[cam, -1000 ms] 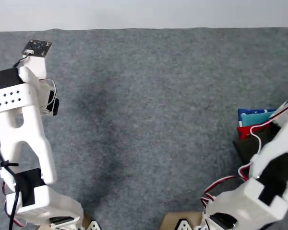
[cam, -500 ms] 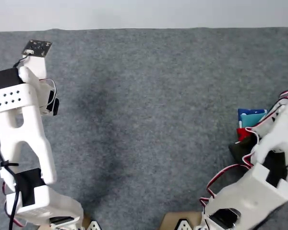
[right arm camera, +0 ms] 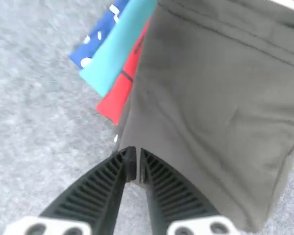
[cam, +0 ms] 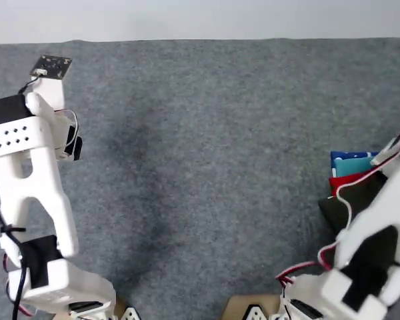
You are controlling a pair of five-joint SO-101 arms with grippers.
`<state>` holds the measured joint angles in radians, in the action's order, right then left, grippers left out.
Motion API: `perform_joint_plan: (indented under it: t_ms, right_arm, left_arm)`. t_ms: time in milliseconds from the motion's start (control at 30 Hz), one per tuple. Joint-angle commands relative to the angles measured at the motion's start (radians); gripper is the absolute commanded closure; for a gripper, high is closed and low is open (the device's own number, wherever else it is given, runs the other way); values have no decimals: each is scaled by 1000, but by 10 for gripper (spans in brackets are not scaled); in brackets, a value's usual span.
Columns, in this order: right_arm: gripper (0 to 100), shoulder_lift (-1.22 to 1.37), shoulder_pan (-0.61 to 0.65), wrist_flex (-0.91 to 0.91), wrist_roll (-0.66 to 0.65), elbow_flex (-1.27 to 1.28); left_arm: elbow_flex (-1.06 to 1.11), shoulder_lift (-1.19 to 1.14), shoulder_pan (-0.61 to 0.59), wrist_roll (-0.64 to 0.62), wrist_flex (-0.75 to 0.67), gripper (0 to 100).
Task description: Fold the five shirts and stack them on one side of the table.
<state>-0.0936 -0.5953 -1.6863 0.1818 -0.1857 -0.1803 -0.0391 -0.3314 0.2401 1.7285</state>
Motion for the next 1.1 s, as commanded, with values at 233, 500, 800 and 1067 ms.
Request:
perform_joint_plan:
  t_ms: [233,500,800,1067]
  right_arm:
    - [974,-409,131,-101,-57,114]
    - [975,-722,220,-5,-77,474]
    - [975,-1056,331,280,-80,956]
    - [975,-1333,423,437,-97,1327]
  left_arm:
    - [47,338,158,-129,21,913]
    - [286,700,344,-264,-64,998]
    - [845,1097,368,-267,-397,997]
    - [1310,1419,364,-265,-701,997]
